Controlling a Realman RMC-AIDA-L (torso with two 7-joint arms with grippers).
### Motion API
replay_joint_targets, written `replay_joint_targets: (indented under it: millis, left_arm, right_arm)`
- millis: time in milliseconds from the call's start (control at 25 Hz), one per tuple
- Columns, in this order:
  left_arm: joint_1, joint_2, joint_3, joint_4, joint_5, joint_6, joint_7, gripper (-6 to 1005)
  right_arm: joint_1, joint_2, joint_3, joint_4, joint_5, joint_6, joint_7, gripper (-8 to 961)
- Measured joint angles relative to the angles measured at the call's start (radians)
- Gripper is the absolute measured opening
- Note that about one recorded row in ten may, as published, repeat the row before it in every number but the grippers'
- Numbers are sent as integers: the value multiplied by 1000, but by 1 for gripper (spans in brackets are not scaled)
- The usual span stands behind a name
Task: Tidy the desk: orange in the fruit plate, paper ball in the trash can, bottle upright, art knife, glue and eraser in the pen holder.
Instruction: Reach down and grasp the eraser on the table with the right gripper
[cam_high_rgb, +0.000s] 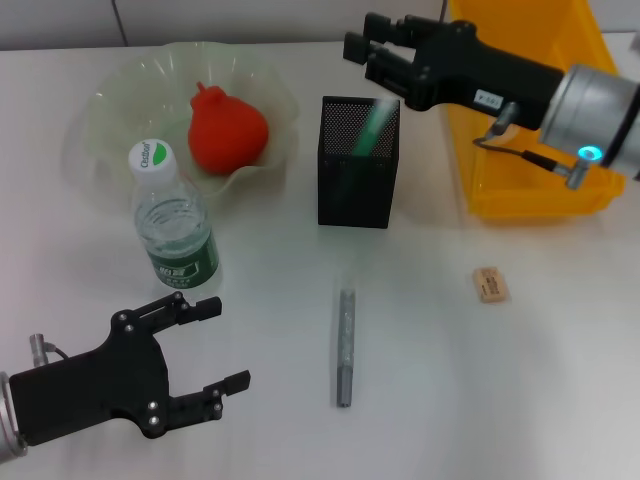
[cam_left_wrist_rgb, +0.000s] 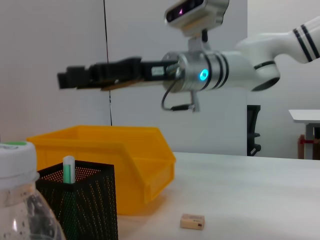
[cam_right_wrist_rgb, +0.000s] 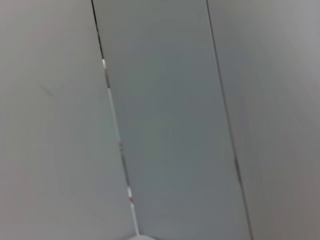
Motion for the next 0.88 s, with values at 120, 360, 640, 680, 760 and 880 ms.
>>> replay_joint_targets:
  millis: [120, 360, 640, 680, 760, 880]
  left_arm:
    - [0, 0, 0, 0, 0, 0, 0, 784]
    - [-2, 0, 0, 0, 0, 0, 0, 784]
    - [-6, 0, 0, 0, 1, -1, 0, 784]
    - [-6, 0, 0, 0, 1, -1, 0, 784]
    - [-8, 0, 0, 0, 1, -1, 0, 784]
    - [-9, 0, 0, 0, 1, -1, 0, 784]
  right_arm:
    - [-95, -9, -6, -312, -231, -2, 360, 356]
    - [-185, 11, -10, -831, -891, -126, 1053, 440]
    - [-126, 9, -32, -955, -1237, -353, 1418, 701]
    - [-126, 9, -32, -955, -1237, -353, 1418, 702]
    - [-120, 8, -57, -947, -1302, -361, 1454, 702]
    - [-113, 8, -75, -915, -1350, -369, 1472, 703]
